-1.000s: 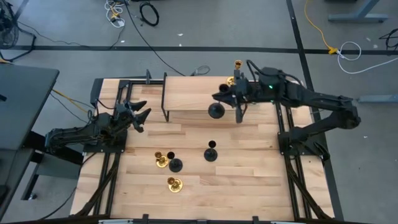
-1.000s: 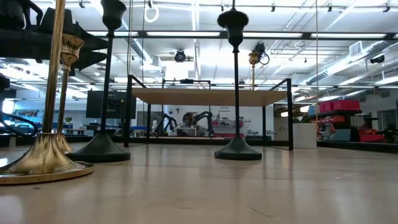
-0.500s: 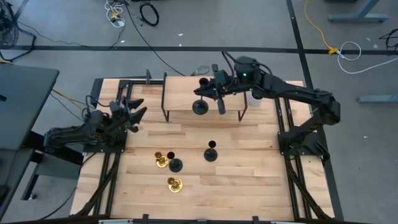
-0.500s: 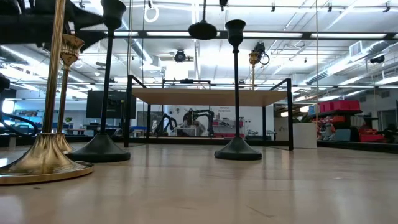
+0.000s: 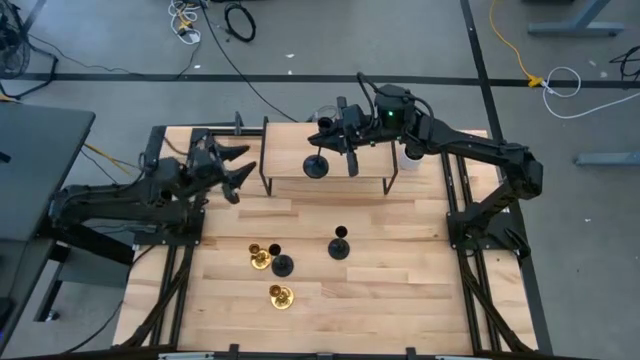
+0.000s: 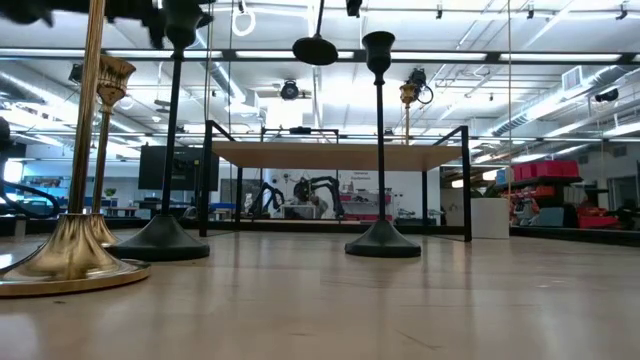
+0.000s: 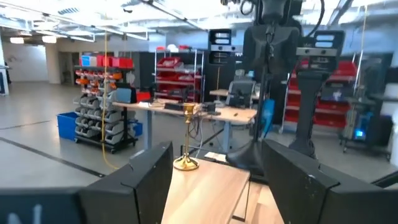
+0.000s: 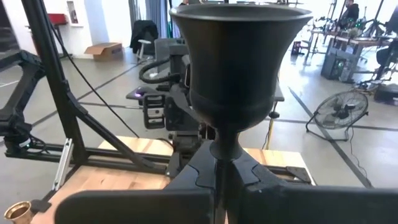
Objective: Pick & Place candle stick holders
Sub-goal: Put the bottom black candle holder on the shelf
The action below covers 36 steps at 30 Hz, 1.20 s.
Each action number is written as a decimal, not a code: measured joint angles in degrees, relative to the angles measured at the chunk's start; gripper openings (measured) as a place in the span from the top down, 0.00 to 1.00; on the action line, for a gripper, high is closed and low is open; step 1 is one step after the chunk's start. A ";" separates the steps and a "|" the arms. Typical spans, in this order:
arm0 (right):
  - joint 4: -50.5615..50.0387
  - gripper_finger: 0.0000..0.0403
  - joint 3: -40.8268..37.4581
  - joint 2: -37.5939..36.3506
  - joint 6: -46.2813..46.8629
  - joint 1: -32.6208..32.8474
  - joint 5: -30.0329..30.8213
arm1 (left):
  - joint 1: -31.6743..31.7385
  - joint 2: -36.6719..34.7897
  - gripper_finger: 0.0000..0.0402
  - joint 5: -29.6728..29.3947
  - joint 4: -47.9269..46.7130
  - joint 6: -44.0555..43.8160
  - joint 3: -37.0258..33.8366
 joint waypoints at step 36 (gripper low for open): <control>-1.41 0.99 0.00 0.01 -0.20 0.02 -1.29 | 0.02 41.25 0.39 9.79 0.69 3.39 30.48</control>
